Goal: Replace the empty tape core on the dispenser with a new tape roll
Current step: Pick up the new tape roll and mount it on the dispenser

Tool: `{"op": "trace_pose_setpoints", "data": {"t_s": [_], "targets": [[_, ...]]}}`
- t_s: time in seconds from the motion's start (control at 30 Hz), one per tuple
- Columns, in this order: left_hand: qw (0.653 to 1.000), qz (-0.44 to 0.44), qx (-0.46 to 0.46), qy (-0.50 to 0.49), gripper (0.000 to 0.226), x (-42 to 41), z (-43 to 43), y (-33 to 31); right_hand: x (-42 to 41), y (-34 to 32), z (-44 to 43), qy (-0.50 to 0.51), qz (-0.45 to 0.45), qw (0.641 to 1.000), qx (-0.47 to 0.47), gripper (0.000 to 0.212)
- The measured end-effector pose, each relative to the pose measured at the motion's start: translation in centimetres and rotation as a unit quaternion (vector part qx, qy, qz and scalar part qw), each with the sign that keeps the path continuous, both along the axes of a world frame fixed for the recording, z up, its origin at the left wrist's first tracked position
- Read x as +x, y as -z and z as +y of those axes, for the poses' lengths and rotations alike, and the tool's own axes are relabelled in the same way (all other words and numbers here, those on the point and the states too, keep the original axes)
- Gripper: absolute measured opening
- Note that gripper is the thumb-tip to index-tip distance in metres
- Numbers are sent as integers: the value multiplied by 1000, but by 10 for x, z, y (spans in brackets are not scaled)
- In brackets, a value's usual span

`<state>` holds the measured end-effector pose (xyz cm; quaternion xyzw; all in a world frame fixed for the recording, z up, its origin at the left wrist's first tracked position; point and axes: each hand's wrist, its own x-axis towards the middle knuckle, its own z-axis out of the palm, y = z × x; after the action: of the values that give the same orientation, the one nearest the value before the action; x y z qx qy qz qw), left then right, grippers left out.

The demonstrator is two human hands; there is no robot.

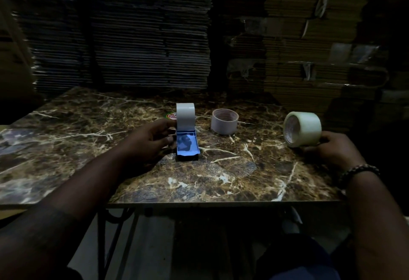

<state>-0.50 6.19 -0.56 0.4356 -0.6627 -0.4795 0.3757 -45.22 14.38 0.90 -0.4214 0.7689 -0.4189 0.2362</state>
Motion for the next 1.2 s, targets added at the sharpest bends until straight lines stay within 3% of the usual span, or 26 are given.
{"op": "trace_pose_setpoints", "data": {"t_s": [0.37,1.03,1.2], "targets": [[999,-21,-28,1,46,2,-3,2,2,-9,-1,-40,-26,999,-22,39],[999,-37,-33,-2,51,3,-3,-1,-1,-29,-1,-44,2,998,53,55],[999,-27,-40,-3,51,3,-6,6,3,-28,1,-56,-5,998,30,54]]}}
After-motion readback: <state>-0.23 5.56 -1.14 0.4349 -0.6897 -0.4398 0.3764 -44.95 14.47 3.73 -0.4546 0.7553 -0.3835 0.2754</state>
